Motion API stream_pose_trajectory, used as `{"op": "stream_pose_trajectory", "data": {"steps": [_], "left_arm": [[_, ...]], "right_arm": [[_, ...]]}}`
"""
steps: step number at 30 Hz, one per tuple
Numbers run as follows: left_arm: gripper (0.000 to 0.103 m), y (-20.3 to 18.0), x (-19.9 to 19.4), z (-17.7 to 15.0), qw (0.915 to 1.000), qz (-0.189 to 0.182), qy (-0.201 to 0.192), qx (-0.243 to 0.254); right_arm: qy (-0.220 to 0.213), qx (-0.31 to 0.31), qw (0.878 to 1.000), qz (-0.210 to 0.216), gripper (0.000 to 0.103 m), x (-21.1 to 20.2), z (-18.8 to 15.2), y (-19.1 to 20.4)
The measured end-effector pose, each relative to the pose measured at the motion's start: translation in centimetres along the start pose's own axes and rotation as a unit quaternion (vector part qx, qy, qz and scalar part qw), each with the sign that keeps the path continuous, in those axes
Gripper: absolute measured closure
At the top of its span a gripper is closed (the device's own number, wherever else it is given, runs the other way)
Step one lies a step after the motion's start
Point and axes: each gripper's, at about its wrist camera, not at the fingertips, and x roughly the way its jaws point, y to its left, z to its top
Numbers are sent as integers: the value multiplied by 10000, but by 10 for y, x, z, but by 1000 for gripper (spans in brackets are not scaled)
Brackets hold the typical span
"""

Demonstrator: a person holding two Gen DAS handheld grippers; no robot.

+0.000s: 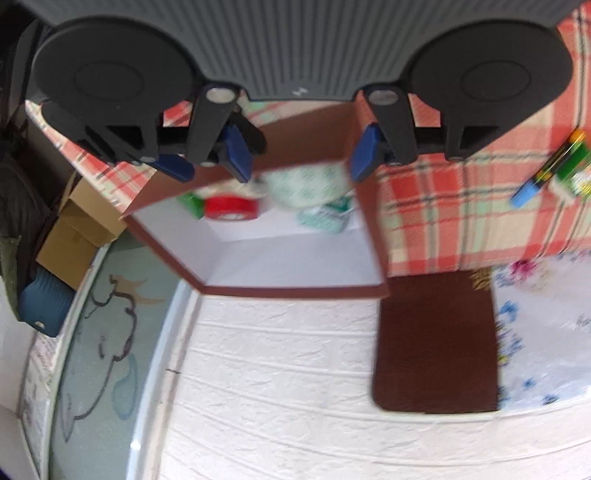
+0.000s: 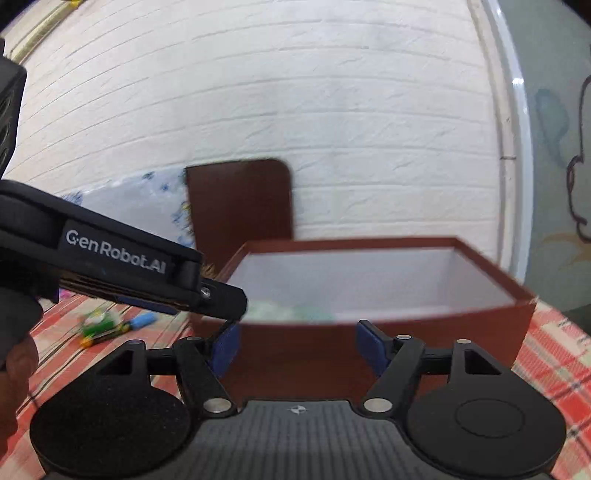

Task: Organize objects
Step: 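Move the right gripper to the green snack box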

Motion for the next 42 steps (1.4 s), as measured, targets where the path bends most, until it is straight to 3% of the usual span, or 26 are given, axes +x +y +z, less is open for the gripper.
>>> {"op": "stream_pose_trajectory", "data": {"steps": [3,6,9,12,14,15,16,17,19,22,25,29,32,37,42], "left_arm": [[42,38,-5,-30,9982,432,302,-276],[42,88,-9,-62,9900,1003,683,-714],[42,138,-23,-85,9788,1590,790,-1022],[42,186,-42,-94,9652,2261,630,-1152],[41,215,-50,-95,9507,2848,530,-1102],[34,231,-53,-97,9420,3132,469,-1109],[18,247,-56,-101,9364,3311,332,-1116],[11,260,-59,-108,9329,3414,186,-1130],[9,282,-72,-114,9356,3135,-154,-1617],[8,276,-67,-112,9364,3230,-111,-1371],[8,277,-65,-112,9414,3075,-158,-1381],[7,279,-66,-114,9422,3007,-217,-1465],[7,281,-67,-114,9427,2953,-265,-1528],[7,283,-69,-115,9431,2885,-350,-1617],[7,284,-70,-115,9434,2855,-387,-1644]], "right_arm": [[538,-143,9979,329,33,5,-19,21],[1031,-208,9914,775,34,15,-30,42],[1268,-528,9839,1142,34,18,-34,73],[1433,-800,9756,1460,34,35,-32,103],[1576,-817,9700,1658,34,47,-29,122],[1647,-774,9681,1724,34,55,-27,132],[1698,-715,9668,1772,34,64,-23,142],[1711,-665,9665,1795,34,73,-18,150],[1579,-744,9674,1836,34,88,-6,174],[1357,-1179,9645,1934,34,115,10,216],[1312,-1464,9579,2094,34,153,21,248],[1787,-1559,9486,2094,34,214,21,275],[2072,-1746,9412,2020,41,240,11,286],[1799,-1970,9405,2104,42,215,19,292],[1430,-1972,9458,2146,42,138,24,264]]}}
